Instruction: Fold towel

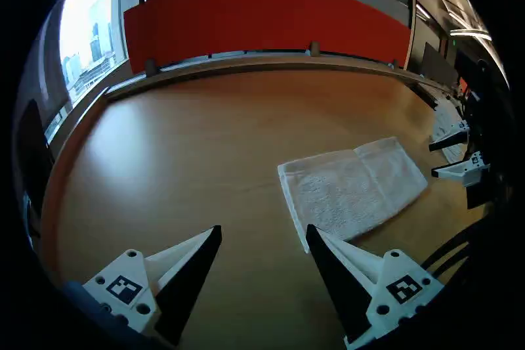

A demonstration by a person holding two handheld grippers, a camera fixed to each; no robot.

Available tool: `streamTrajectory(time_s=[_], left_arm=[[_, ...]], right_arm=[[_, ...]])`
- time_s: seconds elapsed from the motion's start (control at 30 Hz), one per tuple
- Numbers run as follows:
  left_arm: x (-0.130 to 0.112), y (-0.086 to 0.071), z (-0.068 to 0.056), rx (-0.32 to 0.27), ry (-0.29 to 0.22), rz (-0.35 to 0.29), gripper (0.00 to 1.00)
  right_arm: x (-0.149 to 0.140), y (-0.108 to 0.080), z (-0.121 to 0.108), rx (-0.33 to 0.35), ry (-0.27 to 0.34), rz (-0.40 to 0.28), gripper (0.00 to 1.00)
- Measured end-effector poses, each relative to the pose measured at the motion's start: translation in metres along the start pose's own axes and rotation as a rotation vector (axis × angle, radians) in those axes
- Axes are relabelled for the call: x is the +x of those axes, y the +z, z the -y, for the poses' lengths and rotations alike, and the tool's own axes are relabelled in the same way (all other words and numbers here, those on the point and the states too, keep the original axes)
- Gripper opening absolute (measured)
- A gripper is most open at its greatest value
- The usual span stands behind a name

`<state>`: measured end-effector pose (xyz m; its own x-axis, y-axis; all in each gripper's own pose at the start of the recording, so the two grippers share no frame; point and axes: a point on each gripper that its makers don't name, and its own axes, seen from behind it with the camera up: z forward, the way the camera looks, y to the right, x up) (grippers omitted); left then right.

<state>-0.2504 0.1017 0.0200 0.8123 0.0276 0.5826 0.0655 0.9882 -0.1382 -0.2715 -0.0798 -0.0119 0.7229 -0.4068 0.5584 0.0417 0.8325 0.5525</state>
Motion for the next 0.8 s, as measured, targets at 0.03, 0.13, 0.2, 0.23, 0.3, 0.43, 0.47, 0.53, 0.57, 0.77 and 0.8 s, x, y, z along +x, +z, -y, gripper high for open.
streamTrajectory(time_s=[0.03, 0.13, 0.2, 0.23, 0.3, 0.43, 0.47, 0.53, 0.57, 0.77, 0.8], left_arm=[[-0.001, -0.003, 0.001, 0.003, -0.003, -0.006, 0.96], [-0.003, -0.009, 0.004, 0.012, -0.009, -0.021, 0.96], [-0.006, -0.013, 0.006, 0.019, -0.013, -0.028, 0.96], [-0.007, -0.015, 0.008, 0.024, -0.017, -0.031, 0.96], [-0.01, -0.019, 0.011, 0.033, -0.023, -0.038, 0.96], [-0.012, -0.028, 0.016, 0.048, -0.039, -0.058, 0.96], [-0.012, -0.03, 0.017, 0.052, -0.043, -0.063, 0.96], [-0.013, -0.034, 0.02, 0.061, -0.048, -0.072, 0.96], [-0.014, -0.036, 0.022, 0.066, -0.051, -0.075, 0.96], [-0.019, -0.047, 0.029, 0.089, -0.064, -0.096, 0.96], [-0.02, -0.049, 0.029, 0.091, -0.066, -0.099, 0.96]], right_arm=[[-0.001, 0.0, 0.001, 0.004, -0.002, 0.002, 1.0], [-0.005, 0.0, 0.002, 0.012, -0.008, 0.008, 1.0], [-0.006, 0.0, 0.003, 0.014, -0.012, 0.012, 1.0], [-0.007, 0.0, 0.003, 0.016, -0.014, 0.014, 1.0], [-0.008, 0.001, 0.004, 0.018, -0.018, 0.017, 1.0], [-0.011, 0.002, 0.005, 0.026, -0.027, 0.026, 1.0], [-0.012, 0.002, 0.005, 0.028, -0.031, 0.028, 1.0], [-0.015, 0.003, 0.005, 0.031, -0.039, 0.034, 1.0], [-0.016, 0.003, 0.005, 0.032, -0.043, 0.038, 1.0], [-0.026, 0.003, 0.005, 0.044, -0.052, 0.059, 1.0], [-0.027, 0.003, 0.005, 0.046, -0.052, 0.062, 1.0]])
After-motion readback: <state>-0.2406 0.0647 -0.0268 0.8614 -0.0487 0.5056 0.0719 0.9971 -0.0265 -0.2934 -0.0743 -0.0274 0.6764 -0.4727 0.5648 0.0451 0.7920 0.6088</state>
